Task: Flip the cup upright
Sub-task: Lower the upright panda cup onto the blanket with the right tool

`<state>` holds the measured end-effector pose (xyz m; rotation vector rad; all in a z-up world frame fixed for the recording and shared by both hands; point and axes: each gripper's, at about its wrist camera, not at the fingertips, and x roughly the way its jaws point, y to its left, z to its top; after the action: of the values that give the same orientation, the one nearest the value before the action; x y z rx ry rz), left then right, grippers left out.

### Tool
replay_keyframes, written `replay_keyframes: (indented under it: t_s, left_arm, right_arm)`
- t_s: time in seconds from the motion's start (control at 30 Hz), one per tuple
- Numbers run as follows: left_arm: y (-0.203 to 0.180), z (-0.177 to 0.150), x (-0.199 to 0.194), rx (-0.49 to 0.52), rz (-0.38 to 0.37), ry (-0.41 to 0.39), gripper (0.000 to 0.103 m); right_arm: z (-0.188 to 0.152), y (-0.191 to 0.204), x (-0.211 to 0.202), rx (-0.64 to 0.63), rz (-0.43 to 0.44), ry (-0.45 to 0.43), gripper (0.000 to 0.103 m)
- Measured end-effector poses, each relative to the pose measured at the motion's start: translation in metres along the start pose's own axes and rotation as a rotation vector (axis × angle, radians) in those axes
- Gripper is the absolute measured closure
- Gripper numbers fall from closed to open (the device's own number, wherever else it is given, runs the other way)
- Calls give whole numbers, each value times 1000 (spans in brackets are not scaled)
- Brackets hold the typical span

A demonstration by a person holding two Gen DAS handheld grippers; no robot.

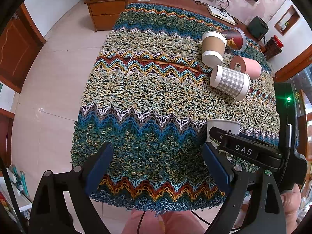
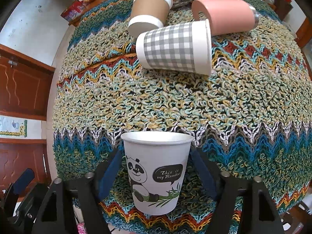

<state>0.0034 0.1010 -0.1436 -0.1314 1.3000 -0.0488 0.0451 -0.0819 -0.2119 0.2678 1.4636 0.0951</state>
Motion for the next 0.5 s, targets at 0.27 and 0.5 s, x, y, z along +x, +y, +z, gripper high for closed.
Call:
replay_keyframes:
  t_s: [0.27,0.5]
  left_arm:
    - [1,-4,-2,0,-4,-1,10]
    - [-2,-10,-8,6,-12,-18,10]
  right_arm:
    - [-5,-7,-3,0,44,25,37]
    - [-12,-23,-24,12,64,-8,38]
